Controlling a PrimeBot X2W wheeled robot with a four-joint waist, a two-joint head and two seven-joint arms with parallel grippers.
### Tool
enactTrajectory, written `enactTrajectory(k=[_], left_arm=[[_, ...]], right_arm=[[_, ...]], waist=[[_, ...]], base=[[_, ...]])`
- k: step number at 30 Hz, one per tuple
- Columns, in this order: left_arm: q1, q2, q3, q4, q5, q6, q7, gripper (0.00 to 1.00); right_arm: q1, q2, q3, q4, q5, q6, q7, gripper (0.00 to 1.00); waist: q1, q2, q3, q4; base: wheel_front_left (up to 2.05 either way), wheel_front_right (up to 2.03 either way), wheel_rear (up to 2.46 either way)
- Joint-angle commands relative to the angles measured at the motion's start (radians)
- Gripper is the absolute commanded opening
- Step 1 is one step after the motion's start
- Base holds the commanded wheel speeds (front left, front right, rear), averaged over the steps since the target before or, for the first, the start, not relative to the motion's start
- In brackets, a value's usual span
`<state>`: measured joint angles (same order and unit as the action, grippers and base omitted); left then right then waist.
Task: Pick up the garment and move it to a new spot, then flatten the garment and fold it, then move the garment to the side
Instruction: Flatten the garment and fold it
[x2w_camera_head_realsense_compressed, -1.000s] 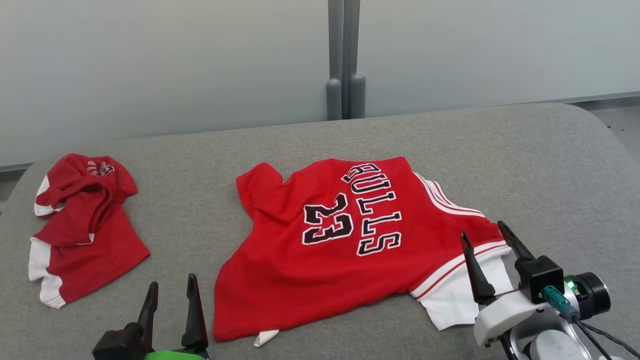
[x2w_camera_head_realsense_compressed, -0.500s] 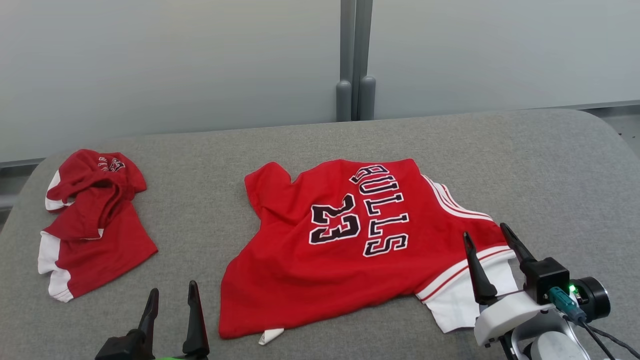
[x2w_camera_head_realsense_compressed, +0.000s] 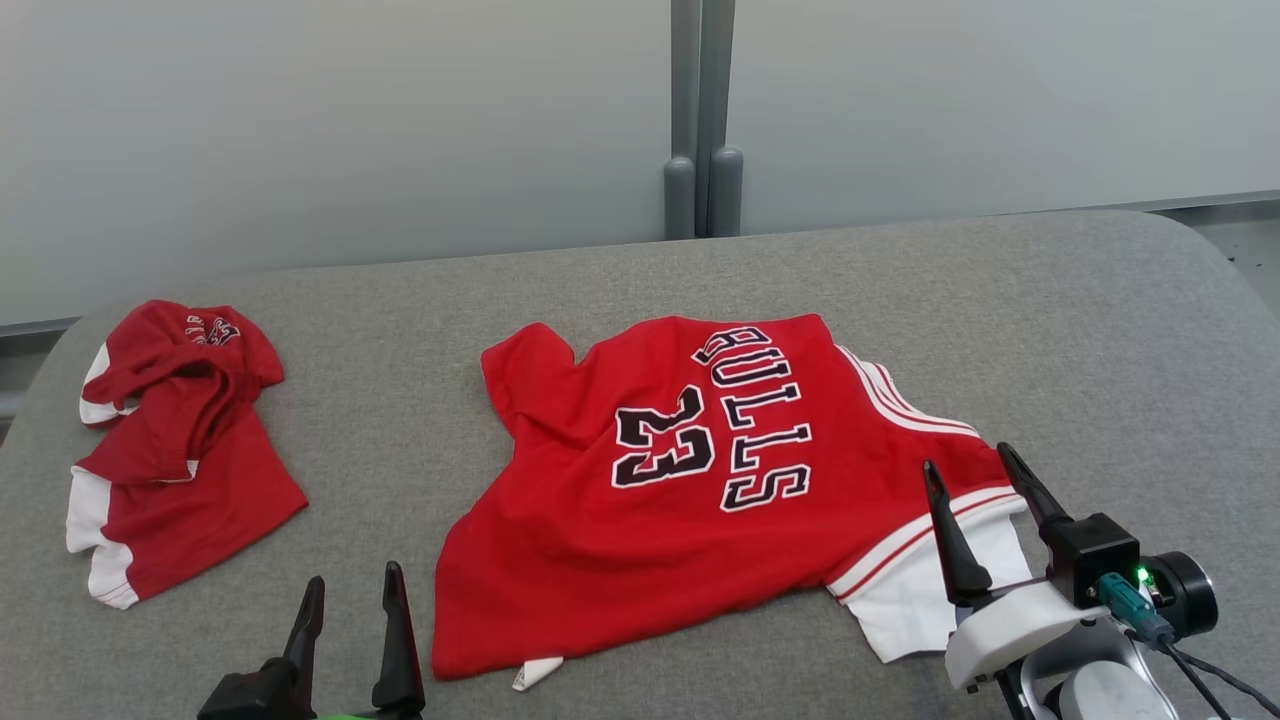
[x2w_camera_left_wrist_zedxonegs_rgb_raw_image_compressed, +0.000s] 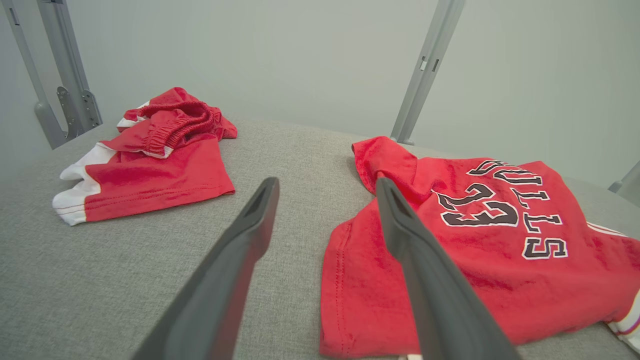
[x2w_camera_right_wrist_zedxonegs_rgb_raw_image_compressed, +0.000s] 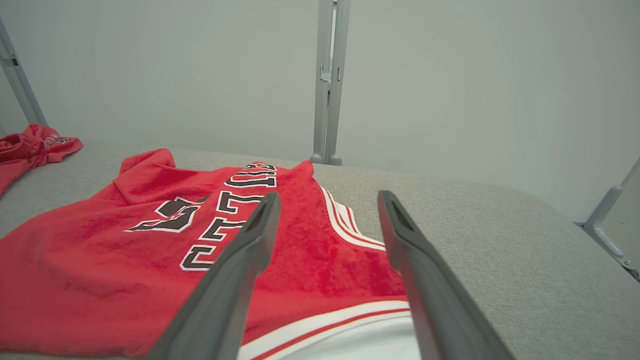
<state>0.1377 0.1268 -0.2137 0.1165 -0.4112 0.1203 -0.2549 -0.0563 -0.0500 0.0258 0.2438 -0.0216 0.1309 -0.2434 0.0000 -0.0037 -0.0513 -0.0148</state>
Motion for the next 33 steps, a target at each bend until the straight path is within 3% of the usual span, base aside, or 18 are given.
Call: enactTrajectory(k=[1,17,26,33], left_arm=[[0.003,0.006,0.001,-0.004,0.000,0.005,0.002,1.00],[-0.001,0.005,-0.014,-0.006,-0.009,0.011,0.002,1.00],[-0.010,0.001,-0.019,0.006,-0.015,0.005,-0.001,1.00],[-0.026,0.002,-0.024,0.013,-0.016,0.004,-0.002,1.00]], right_arm=[[-0.005,-0.001,0.001,-0.003,0.002,0.000,-0.001,1.00],[0.016,-0.002,-0.090,0.033,0.060,0.000,0.035,1.00],[0.062,-0.002,-0.160,0.154,0.177,0.000,0.113,1.00],[0.013,-0.002,-0.186,0.268,0.214,0.000,0.141,1.00]], waist=[[0.0000,0.0037,0.001,0.000],[0.0000,0.0037,0.016,-0.010],[0.0000,0.0037,0.041,-0.020],[0.0000,0.0037,0.064,-0.022]], base=[[0.00,0.00,0.00],[0.00,0.00,0.00],[0.00,0.00,0.00],[0.00,0.00,0.00]])
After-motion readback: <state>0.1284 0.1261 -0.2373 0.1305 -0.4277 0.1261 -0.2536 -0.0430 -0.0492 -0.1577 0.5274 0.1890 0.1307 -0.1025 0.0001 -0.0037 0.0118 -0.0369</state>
